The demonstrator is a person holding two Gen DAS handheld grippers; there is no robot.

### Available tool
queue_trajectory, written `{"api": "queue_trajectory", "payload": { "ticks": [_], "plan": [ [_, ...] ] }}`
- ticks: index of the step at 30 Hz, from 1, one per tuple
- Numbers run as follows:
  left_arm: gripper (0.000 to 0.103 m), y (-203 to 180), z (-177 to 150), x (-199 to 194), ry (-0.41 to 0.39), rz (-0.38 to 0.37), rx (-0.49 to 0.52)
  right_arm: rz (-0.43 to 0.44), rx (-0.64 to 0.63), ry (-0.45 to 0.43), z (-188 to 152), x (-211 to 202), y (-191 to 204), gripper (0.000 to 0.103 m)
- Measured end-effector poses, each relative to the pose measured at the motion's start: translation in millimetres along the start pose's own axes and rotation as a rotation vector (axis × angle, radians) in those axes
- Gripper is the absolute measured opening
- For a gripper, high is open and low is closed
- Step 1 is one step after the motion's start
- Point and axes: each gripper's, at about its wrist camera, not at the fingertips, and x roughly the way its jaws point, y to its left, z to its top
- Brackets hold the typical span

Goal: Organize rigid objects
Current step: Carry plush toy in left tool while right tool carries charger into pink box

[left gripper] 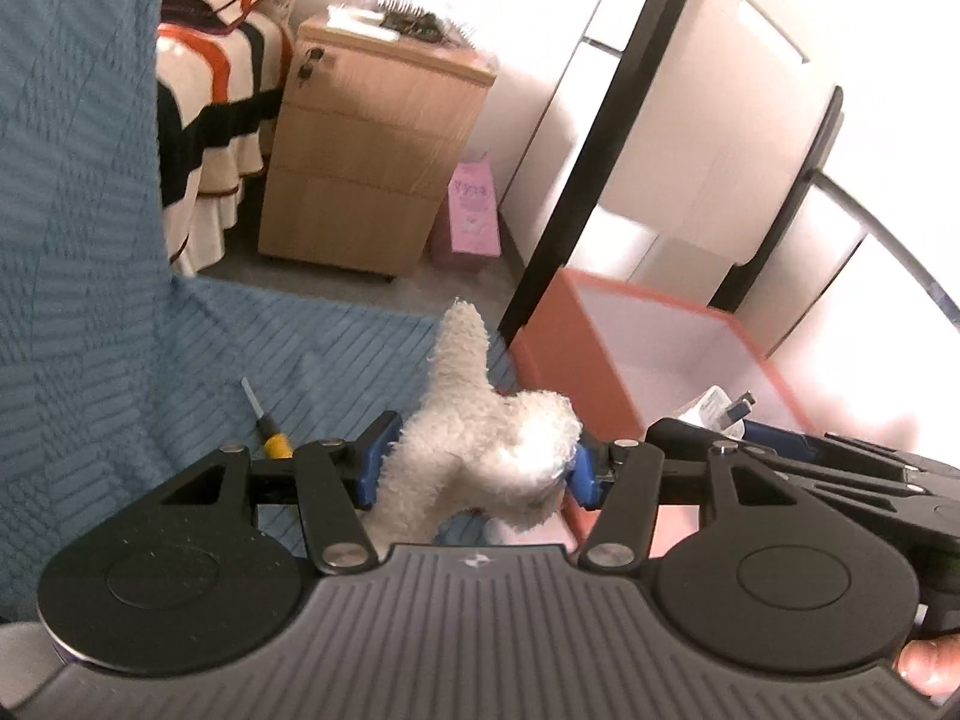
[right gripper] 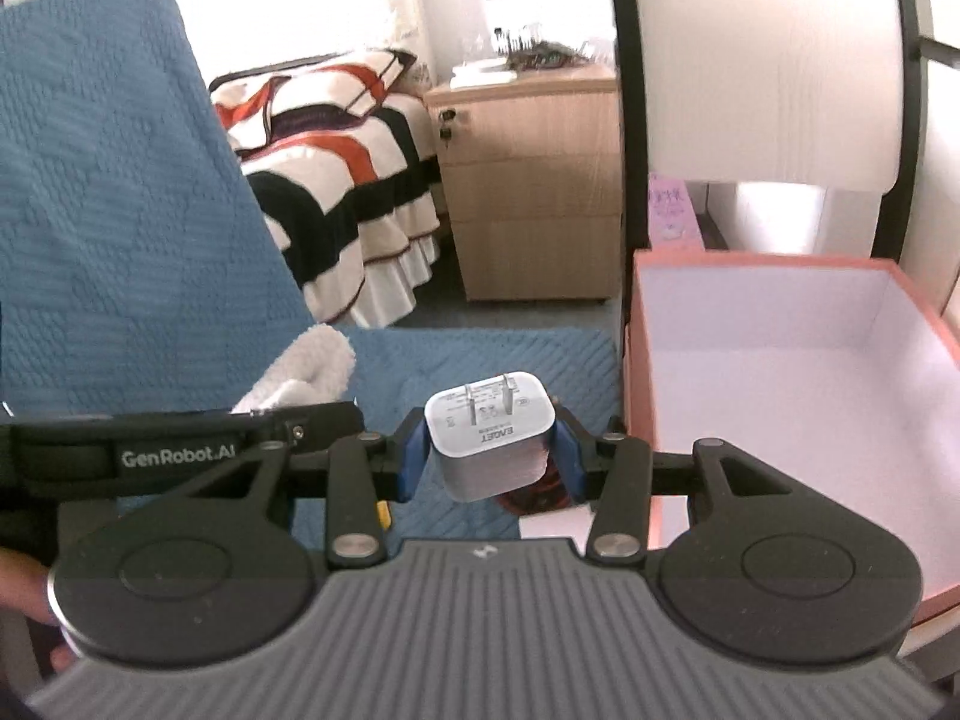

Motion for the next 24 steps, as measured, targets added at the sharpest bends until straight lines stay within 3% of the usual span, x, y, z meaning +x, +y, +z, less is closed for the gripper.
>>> {"api": "queue_trajectory", "payload": {
  "ticks": [15,24],
  "plan": [
    [0.062,-90,62,-7,-0.078,-0.092,0.071,-0.060,0.011,-0.128,47,-45,-44,0.047],
    [0.062,-143,73,23,-0.044,-0.146,0.110,-0.127,0.039,-0.154,54,-53,-87,0.047]
  ]
}}
